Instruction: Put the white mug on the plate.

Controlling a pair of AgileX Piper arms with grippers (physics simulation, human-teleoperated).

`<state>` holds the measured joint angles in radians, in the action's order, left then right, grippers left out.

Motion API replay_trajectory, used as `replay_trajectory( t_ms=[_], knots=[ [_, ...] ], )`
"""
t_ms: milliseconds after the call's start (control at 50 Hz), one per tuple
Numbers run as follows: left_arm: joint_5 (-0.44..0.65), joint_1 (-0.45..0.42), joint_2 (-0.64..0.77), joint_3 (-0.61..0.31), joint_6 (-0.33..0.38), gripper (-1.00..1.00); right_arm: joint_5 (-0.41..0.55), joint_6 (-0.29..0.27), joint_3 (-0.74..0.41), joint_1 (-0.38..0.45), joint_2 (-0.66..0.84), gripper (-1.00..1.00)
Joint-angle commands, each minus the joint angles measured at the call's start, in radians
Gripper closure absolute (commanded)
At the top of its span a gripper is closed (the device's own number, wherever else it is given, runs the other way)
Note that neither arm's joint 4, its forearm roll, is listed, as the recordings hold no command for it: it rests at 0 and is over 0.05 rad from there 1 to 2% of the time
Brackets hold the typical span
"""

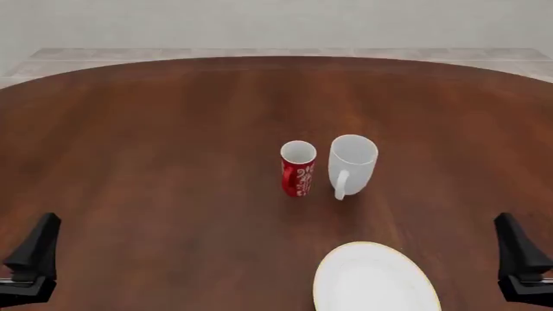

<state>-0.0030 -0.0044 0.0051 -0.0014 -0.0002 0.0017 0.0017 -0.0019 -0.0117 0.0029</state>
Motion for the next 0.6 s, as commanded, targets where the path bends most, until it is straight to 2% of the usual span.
replay_trajectory(
  t_ms=[20, 240, 260, 280, 600],
  knots=[
    [0.002, 0.004, 0.001, -0.002, 0.0, -1.0, -0.005, -0.002, -0.003, 0.012, 0.007, -1.0],
    [0.002, 0.004, 0.0, -0.001, 0.0, -1.0, -0.01, -0.002, 0.001, 0.012, 0.008, -1.0],
    [0.004, 0.012, -0.003, 0.0, 0.0, -1.0, 0.014, -0.005, -0.011, 0.066, -0.003, -1.0],
    [0.002, 0.005, 0.0, -0.001, 0.0, -1.0, -0.008, -0.002, 0.001, 0.012, 0.006, -1.0],
    [0.0, 0.005, 0.001, 0.0, -0.001, -1.0, -0.006, -0.001, 0.001, 0.012, 0.005, -1.0]
  ],
)
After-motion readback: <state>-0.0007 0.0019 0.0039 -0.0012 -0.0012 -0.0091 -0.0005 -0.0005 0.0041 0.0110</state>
